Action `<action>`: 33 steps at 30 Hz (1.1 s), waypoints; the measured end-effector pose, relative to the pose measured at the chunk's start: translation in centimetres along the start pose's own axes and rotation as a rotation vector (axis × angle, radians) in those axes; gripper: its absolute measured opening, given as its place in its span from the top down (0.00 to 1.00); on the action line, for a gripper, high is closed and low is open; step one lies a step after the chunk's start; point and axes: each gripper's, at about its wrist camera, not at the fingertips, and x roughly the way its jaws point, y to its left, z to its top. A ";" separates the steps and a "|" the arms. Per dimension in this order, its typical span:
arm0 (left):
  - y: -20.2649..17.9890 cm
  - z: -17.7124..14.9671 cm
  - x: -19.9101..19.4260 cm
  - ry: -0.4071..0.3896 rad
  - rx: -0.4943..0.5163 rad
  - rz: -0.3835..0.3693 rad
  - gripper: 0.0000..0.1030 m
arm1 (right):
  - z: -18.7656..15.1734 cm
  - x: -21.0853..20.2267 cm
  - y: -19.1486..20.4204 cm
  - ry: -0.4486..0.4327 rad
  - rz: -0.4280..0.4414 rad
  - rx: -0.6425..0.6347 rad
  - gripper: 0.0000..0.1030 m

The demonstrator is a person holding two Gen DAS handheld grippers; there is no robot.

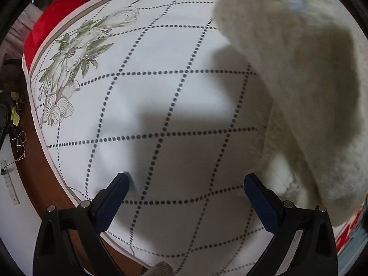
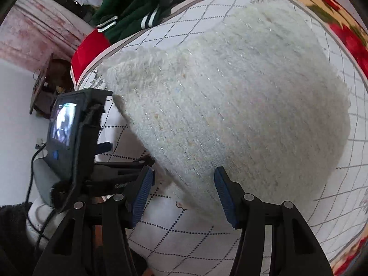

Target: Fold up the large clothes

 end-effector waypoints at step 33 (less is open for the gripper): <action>12.3 -4.9 -4.7 -0.078 -0.248 0.223 0.00 | -3.0 5.0 9.2 -0.213 -0.630 -0.802 0.96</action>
